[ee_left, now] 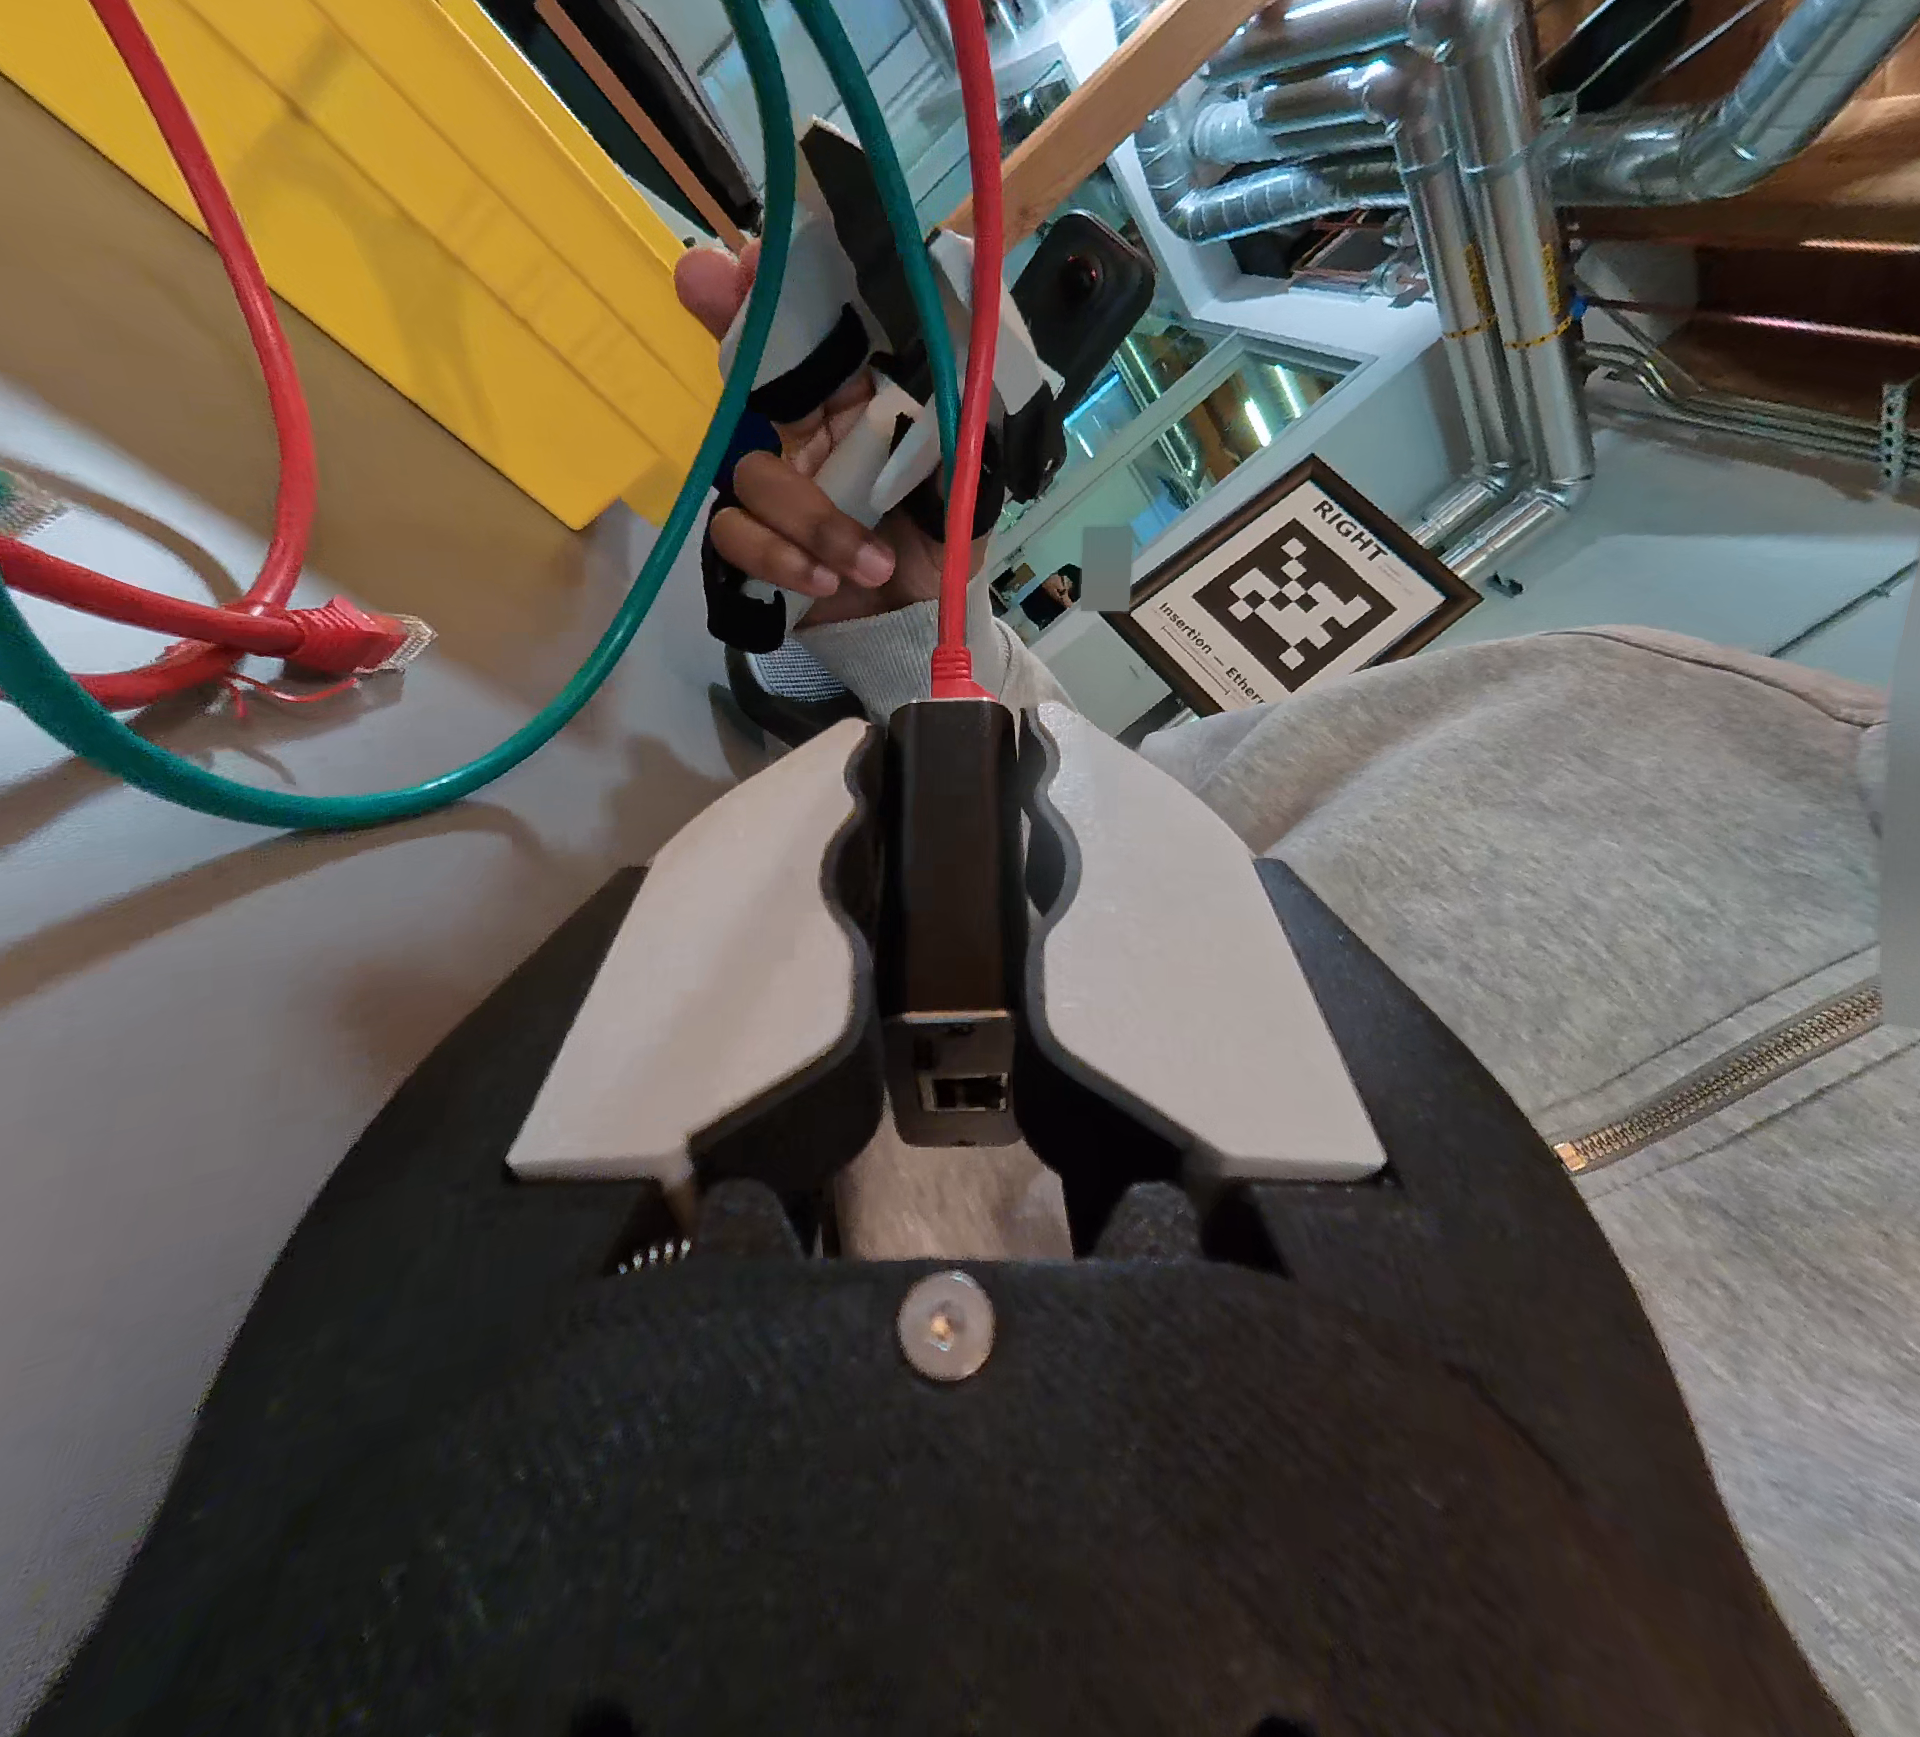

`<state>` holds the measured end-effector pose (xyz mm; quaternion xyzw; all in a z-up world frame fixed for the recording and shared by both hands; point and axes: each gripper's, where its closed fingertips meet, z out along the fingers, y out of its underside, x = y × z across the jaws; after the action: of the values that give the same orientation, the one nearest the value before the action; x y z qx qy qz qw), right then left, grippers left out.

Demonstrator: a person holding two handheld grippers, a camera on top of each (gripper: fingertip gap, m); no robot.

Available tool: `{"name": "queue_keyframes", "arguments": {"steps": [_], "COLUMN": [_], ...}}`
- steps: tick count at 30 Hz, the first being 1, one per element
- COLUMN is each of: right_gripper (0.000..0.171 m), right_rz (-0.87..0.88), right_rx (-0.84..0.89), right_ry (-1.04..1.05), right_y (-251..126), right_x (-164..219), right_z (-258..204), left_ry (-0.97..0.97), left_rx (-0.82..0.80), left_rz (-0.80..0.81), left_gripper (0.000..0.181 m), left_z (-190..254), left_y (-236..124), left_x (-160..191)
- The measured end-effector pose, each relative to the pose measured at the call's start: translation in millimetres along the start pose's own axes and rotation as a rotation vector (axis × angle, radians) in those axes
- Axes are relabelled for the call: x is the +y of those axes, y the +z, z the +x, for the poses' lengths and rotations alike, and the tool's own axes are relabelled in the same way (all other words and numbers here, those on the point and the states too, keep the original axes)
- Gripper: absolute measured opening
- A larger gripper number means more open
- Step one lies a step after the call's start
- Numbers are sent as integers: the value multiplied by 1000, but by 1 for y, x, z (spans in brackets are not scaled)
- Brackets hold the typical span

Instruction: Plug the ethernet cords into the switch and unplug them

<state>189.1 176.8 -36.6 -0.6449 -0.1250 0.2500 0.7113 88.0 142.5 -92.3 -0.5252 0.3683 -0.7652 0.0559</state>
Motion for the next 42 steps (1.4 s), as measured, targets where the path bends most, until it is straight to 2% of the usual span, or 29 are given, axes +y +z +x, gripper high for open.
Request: {"name": "queue_keyframes", "arguments": {"steps": [4, 8, 11, 14, 16, 20, 22, 24, 28, 31, 34, 35, 37, 39, 42], "right_gripper": [32, 27, 20, 24, 31, 35, 32, 21, 16, 14, 14, 14, 14, 14, 14], "right_rz": [16, 27, -10, -180, -251, -284, -323, -317, -313, -314, -316, -324, -336, -334, -321], "right_rx": [51, 140, 71, -84, -120, -186, -241, -250, -270, -265, -278, -286, -289, -292, -305], "right_ry": [-35, -176, -197, -10, 129, 302, 366, 405, 487, 476, 464, 454, 434, 425, 439], "right_y": [-1, -4, 6, 25, 34, 41, 40, 39, 38, 38, 38, 38, 38, 38, 37], "right_x": [-3, -7, 2, 40, 59, 71, 76, 74, 73, 74, 73, 73, 74, 74, 71], "right_z": [4, 3, -21, -52, -63, -76, -84, -84, -84, -82, -85, -87, -89, -90, -90], "left_ry": [18, 7, -21, -29, -24, 8, 22, 23, 6, -2, -27, -23, 1, -26, -78], "left_rx": [-41, -67, -77, -76, -71, -77, -88, -74, -74, -61, -63, -70, -58, -30, 5], "left_rz": [63, 193, 299, 334, 317, 255, 239, 236, 239, 214, 102, 84, 105, 106, 83], "left_gripper": [23, 23, 23, 23, 23, 23, 23, 23, 24, 45, 68, 68, 51, 42, 40], "left_z": [-5, -9, -14, -16, -15, -12, -12, -10, -12, -11, -13, -14, -10, -8, -5], "left_y": [-6, -22, -36, -41, -37, -24, -19, -16, -15, -11, 1, 4, 3, 1, 1], "left_x": [-11, -31, -45, -49, -47, -36, -32, -30, -30, -27, -9, -6, -9, -10, -9]}}
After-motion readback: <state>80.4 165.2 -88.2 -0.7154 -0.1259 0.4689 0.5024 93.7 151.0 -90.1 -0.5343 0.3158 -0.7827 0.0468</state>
